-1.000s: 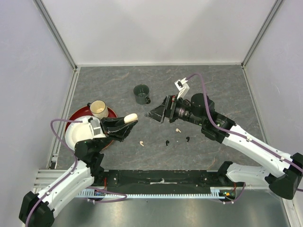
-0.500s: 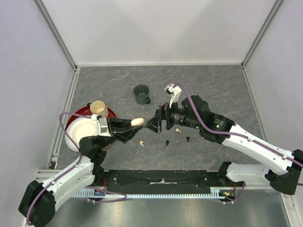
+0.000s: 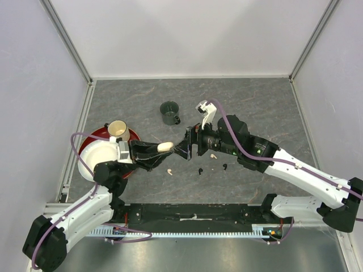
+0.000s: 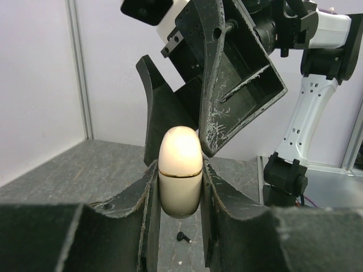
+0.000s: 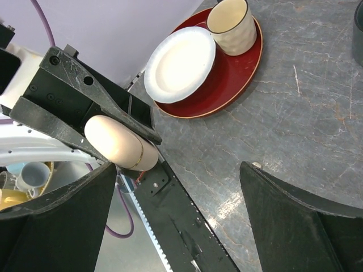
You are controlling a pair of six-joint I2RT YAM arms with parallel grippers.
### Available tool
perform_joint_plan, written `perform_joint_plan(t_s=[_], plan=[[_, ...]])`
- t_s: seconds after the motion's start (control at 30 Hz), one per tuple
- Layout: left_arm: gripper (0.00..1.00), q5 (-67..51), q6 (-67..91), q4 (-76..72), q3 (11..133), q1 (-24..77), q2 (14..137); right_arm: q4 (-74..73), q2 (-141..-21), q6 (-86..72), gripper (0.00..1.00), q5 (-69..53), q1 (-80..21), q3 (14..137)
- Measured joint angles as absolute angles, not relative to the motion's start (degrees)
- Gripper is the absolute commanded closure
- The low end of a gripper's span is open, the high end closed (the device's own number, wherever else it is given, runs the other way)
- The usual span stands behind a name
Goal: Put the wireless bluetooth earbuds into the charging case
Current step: Open the charging case.
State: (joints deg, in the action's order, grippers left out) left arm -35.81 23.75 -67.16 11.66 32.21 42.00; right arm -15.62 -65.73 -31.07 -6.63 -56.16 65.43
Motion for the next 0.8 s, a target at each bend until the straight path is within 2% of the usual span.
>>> perform_joint_plan(t_s=[0.37, 0.8], plan=[[0.98, -42.1, 23.8, -65.9, 12.4, 32.3, 41.8, -12.7, -65.0, -34.4, 0.02, -4.0, -56.2, 65.1], [0.98, -38.2, 23.6, -61.7, 12.2, 32.3, 37.8, -7.7, -60.9, -36.4, 0.02, -4.8, -56.2, 62.9]])
